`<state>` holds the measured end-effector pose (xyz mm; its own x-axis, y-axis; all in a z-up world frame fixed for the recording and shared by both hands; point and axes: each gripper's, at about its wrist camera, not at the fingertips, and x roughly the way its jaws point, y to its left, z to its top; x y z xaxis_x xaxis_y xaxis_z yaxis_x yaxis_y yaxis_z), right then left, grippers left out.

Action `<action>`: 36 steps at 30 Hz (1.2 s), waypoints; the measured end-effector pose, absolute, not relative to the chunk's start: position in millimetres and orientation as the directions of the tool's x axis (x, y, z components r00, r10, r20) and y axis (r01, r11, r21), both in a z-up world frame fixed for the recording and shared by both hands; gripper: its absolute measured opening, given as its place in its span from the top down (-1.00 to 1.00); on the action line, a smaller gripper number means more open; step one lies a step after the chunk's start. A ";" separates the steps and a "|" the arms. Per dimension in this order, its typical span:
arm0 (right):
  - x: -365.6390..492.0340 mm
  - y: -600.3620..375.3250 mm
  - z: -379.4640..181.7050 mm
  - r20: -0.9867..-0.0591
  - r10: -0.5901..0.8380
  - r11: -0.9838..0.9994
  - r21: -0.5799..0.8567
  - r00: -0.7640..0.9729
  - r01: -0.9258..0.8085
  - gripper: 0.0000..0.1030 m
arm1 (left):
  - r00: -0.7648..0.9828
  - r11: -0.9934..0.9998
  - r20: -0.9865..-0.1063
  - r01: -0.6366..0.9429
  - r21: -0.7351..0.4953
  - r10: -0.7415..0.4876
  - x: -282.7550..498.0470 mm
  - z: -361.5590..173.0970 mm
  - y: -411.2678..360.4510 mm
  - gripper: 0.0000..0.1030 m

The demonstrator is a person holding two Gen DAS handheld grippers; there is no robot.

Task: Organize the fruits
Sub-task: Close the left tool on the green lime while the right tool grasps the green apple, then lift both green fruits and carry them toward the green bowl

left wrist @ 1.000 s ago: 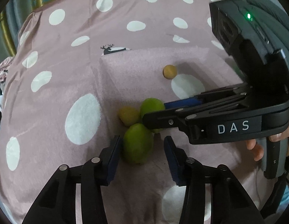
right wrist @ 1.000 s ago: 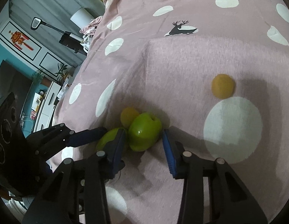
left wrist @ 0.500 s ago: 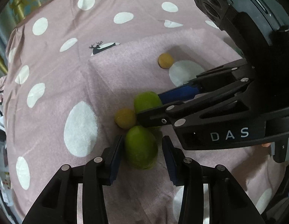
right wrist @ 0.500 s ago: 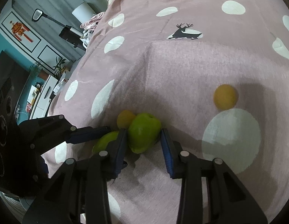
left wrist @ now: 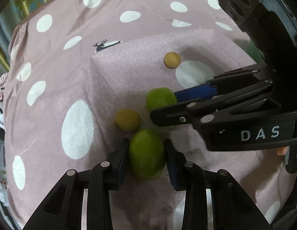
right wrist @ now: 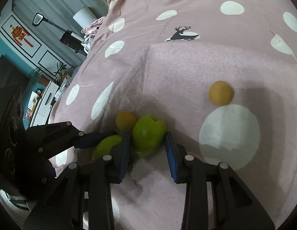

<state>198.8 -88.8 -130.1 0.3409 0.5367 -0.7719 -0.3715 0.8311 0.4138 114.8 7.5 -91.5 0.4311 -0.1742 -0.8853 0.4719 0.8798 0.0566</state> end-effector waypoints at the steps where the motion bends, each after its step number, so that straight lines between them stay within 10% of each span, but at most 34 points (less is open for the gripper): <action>1: 197.7 -90.5 -130.1 -0.772 0.535 0.832 0.413 0.343 -0.369 0.31 | 0.433 0.880 -0.884 0.471 0.057 -0.175 114.7 -91.6 7.3 0.29; 36: 92.2 -149.3 -91.5 -0.742 0.440 0.894 0.309 0.507 -0.324 0.31 | 0.479 0.915 -0.807 0.363 -0.177 -0.346 63.5 -56.3 22.3 0.29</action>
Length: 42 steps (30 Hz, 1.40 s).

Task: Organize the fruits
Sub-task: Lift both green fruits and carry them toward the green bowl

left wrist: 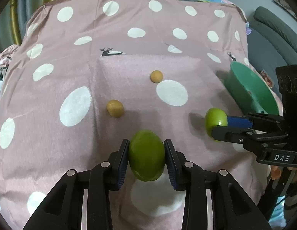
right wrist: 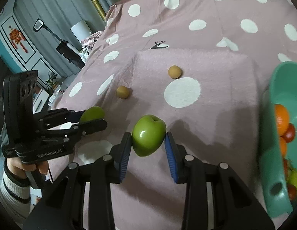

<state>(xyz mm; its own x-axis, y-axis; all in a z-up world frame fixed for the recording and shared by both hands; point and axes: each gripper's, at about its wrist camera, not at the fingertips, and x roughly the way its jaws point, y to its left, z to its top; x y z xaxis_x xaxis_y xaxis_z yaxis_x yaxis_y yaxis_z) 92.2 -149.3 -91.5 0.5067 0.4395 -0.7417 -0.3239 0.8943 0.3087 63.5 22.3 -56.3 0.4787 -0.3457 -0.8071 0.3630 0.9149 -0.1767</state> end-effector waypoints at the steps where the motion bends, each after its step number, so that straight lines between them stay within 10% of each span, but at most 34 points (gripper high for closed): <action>1: 89.5 -150.2 -89.3 -0.740 0.432 0.898 0.299 0.515 -0.324 0.31 | 0.481 0.914 -0.805 0.365 -0.177 -0.348 61.4 -54.4 21.0 0.29; 42: 22.8 -222.0 -40.7 -0.620 0.326 0.945 0.238 0.713 -0.225 0.30 | 0.505 0.859 -0.752 0.488 -0.155 -0.423 34.8 -0.2 -65.9 0.29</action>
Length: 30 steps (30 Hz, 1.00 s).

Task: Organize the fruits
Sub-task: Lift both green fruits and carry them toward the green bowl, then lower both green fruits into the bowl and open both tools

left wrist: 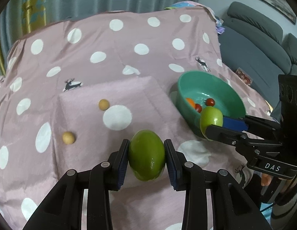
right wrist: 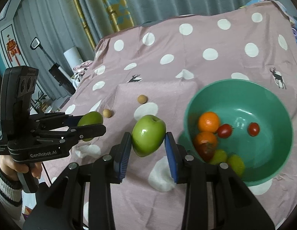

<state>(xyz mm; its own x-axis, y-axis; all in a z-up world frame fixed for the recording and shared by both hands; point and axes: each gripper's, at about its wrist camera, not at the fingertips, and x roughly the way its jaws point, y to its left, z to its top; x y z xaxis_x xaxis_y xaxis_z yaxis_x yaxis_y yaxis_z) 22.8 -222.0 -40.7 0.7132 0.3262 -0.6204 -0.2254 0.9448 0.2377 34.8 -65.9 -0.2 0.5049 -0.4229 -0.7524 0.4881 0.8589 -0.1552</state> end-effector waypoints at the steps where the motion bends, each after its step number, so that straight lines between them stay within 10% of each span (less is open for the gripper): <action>1: 22.2 -225.7 -40.0 -0.617 0.322 0.946 0.240 0.718 -0.219 0.30 | 0.503 0.856 -0.753 0.495 -0.151 -0.424 35.1 0.6 -69.5 0.29; 30: 8.9 -309.0 -41.2 -0.583 0.219 0.958 0.280 0.782 -0.059 0.30 | 0.435 0.747 -0.749 0.655 -0.118 -0.499 58.2 13.8 -185.3 0.29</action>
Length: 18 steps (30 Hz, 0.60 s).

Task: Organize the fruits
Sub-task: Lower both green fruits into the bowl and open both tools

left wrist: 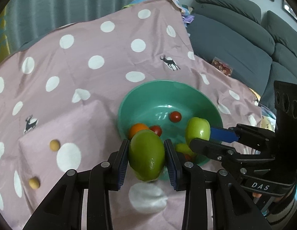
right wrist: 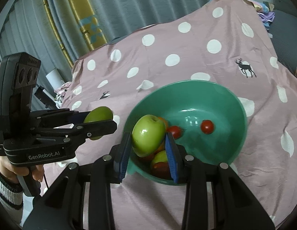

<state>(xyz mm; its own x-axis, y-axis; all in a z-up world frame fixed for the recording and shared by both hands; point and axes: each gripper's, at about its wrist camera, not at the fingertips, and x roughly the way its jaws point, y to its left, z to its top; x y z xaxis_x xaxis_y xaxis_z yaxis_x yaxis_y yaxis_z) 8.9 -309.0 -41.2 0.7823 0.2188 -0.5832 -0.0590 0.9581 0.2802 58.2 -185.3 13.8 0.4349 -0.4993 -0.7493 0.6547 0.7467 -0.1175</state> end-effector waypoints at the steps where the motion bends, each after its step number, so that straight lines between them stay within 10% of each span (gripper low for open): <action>1: 10.0 -310.7 -42.0 -0.586 0.210 0.960 0.275 0.782 -0.051 0.30 | 0.432 0.743 -0.748 0.659 -0.119 -0.504 60.6 13.6 -189.5 0.29; 15: 19.8 -330.1 -55.4 -0.633 0.151 0.965 0.262 0.759 0.027 0.16 | 0.394 0.712 -0.770 0.694 -0.108 -0.502 74.6 4.5 -216.7 0.27; 18: 18.8 -330.7 -54.0 -0.626 0.136 0.963 0.265 0.768 0.045 -0.15 | 0.428 0.733 -0.770 0.676 -0.074 -0.473 73.8 5.5 -213.2 -0.28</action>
<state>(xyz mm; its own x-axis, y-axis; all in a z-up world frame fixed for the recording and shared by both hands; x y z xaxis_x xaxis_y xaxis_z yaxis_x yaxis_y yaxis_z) 18.8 -330.7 -54.0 0.7677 0.1362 -0.6262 0.0451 0.9632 0.2648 73.8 -213.2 5.5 0.4281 -0.4725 -0.7703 0.6759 0.7333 -0.0742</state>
